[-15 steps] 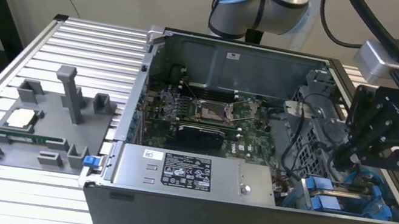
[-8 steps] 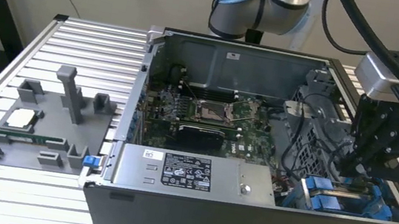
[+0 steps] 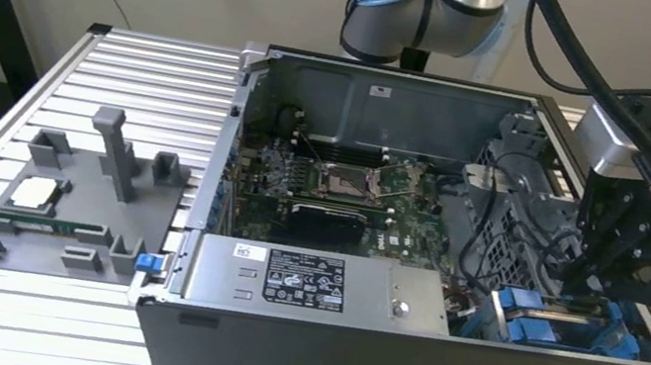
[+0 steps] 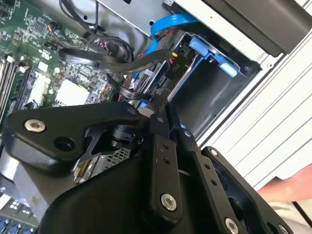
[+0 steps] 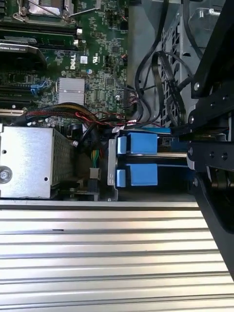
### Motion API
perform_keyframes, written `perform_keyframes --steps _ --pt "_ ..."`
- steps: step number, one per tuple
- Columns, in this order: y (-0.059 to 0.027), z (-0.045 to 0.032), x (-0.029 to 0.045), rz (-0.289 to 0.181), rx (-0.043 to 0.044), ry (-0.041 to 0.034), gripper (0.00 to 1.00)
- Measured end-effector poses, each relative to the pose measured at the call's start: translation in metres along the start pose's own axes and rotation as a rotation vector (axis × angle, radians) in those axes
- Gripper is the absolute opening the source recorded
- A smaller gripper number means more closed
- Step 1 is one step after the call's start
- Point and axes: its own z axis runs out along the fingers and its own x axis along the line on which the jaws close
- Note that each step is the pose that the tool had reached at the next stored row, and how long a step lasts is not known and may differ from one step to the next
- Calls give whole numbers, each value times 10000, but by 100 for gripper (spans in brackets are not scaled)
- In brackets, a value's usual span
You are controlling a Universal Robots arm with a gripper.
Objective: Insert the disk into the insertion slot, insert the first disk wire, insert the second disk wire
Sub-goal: 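Insert the second disk wire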
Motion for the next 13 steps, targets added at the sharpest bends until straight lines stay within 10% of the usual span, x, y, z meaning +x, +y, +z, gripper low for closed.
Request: perform_keyframes --steps 13 --pt "-48 39 -24 0 28 -9 0"
